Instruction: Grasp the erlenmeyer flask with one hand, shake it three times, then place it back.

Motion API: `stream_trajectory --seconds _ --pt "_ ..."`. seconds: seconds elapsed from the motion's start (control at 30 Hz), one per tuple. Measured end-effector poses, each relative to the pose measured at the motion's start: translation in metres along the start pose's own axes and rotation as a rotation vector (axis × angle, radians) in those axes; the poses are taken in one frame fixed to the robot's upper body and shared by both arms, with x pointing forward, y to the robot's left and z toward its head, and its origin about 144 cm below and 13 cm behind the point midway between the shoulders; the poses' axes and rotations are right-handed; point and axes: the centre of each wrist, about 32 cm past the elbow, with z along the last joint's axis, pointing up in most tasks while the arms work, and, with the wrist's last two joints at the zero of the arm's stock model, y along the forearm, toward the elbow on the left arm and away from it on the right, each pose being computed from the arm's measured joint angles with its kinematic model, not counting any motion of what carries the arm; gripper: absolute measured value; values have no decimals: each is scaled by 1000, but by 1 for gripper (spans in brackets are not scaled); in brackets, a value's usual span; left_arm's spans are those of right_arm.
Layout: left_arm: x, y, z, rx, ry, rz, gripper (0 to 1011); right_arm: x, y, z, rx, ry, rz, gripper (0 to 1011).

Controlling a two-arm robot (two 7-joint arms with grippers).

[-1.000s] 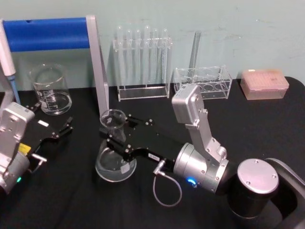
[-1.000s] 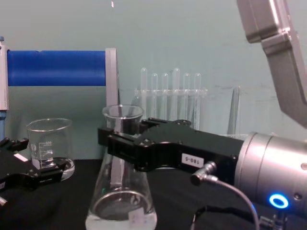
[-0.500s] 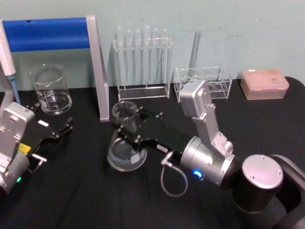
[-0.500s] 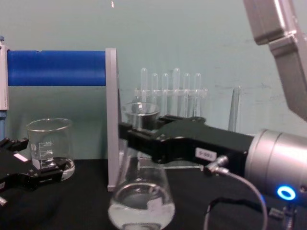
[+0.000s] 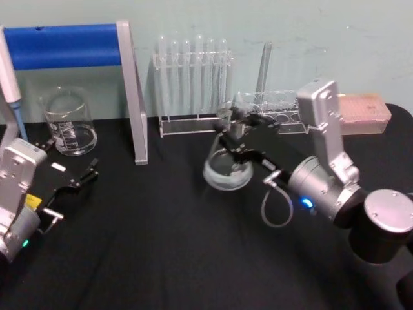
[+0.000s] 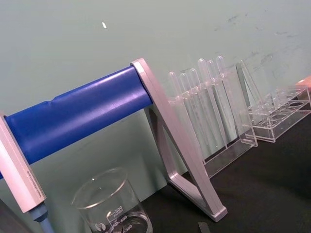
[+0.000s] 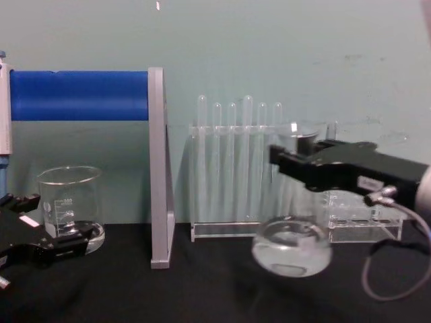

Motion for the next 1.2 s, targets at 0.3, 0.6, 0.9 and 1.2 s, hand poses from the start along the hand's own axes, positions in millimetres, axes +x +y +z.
stream_trajectory --seconds 0.3,0.6,0.9,1.2 --pt "0 0 0 0 0 0 1001 28 -12 0 -3 -13 -133 449" --pt "0 0 0 0 0 0 1001 45 -24 -1 -3 -16 -226 449" --pt "0 0 0 0 0 0 1001 48 -27 -3 -8 -14 -248 449" --pt "0 0 0 0 0 0 1001 29 -16 -3 -8 0 -156 449"
